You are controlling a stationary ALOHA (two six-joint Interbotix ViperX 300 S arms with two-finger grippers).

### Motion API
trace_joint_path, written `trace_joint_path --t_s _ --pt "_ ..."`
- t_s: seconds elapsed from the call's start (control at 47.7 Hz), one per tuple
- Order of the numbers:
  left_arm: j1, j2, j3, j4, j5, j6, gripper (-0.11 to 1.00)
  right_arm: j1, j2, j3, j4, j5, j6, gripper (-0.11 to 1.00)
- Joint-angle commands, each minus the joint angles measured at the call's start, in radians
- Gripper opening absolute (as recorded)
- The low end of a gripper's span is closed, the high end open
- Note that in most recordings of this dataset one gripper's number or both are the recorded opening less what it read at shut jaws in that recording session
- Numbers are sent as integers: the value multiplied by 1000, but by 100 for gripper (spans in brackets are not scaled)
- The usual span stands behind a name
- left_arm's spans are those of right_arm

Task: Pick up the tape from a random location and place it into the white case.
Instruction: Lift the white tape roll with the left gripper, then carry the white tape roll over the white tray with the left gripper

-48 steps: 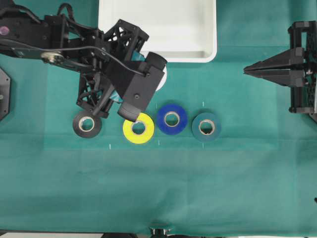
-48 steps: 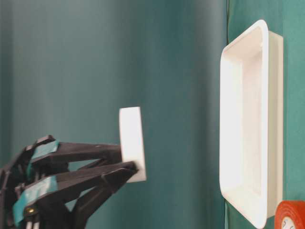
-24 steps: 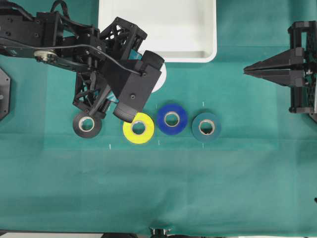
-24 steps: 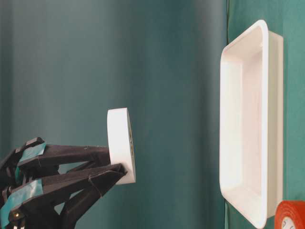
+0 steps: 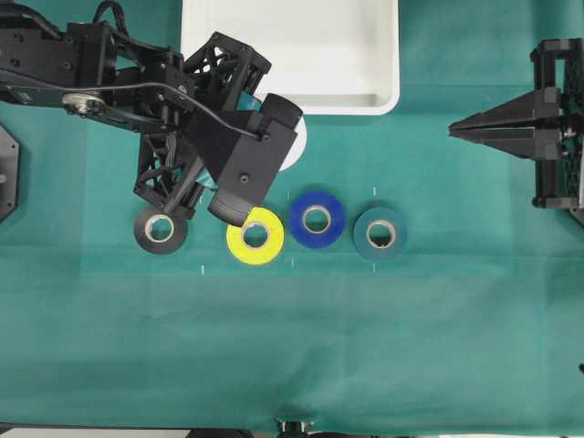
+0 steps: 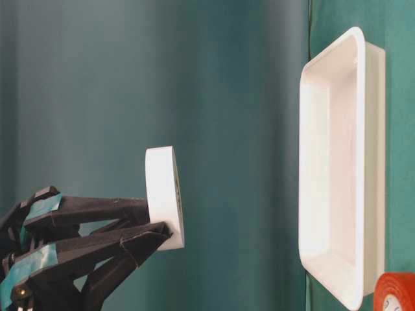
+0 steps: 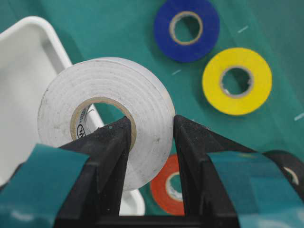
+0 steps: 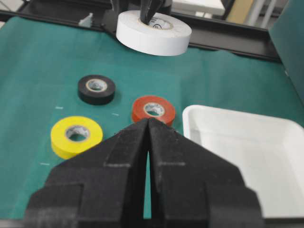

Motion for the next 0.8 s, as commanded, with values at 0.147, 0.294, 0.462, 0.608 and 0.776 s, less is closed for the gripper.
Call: trace_joint_path --t_s 0.147,0.294,0.462,0.608,0.776 --pt "25 -28 -29 5 -9 2 26 0 2 -23 -2 -6 -2 0" --pt "77 -25 -29 5 -11 2 26 -2 3 -21 0 -5 -2 0" --pt "133 -21 -31 5 -31 5 26 -2 2 -21 0 5 -2 0" --pt "196 -20 -34 5 -60 6 26 -2 2 -21 -2 5 -2 0" --pt "244 -20 -35 5 -71 6 26 -2 2 -23 -6 11 -2 0"
